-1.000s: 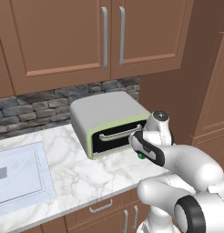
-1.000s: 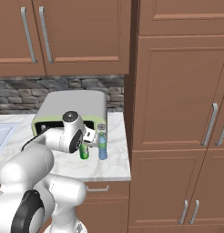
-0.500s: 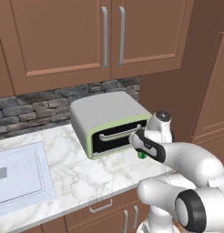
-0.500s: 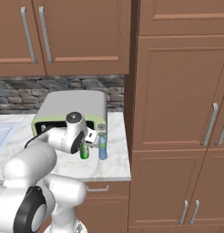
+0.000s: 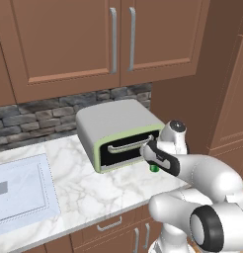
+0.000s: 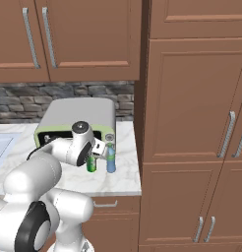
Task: Place the drinks on the dining counter in a tight cluster.
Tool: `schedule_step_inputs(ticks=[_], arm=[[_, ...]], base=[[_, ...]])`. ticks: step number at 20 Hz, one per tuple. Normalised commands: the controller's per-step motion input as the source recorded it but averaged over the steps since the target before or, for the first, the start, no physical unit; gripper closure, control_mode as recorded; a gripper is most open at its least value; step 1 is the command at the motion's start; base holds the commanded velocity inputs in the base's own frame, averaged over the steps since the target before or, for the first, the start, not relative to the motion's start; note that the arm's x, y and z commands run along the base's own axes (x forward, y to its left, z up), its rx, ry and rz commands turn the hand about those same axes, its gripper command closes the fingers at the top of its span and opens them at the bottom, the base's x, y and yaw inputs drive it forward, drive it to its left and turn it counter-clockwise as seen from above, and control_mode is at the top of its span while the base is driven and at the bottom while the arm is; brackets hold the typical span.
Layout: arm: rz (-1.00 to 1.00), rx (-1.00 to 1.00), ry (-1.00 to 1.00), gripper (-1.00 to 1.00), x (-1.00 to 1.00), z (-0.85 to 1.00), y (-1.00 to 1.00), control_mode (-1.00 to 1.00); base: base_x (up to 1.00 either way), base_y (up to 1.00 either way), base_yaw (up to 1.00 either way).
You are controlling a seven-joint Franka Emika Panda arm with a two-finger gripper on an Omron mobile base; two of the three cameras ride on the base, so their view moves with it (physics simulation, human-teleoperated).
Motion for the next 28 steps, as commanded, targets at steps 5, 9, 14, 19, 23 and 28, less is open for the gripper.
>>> schedule_step_inputs(ticks=[5,9,14,19,23,28], arm=[[0.00,0.00,0.00,1.00,0.00,0.00,0.00,-1.00],[0.00,0.00,0.00,1.00,-0.04,0.00,0.00,-1.00],[0.01,0.00,-0.04,1.00,-0.82,0.25,0.00,-1.00],[0.03,-0.03,-0.04,1.00,-0.89,0.73,0.01,-1.00],[0.00,-0.04,-0.15,1.00,-0.72,0.69,0.03,-1.00],[0.00,-0.09,-0.08,1.00,-0.51,0.96,0.16,-1.00]], base=[[0.00,0.00,0.00],[0.00,0.00,0.00],[0.00,0.00,0.00],[0.00,0.00,0.00],[0.00,0.00,0.00],[0.00,0.00,0.00]])
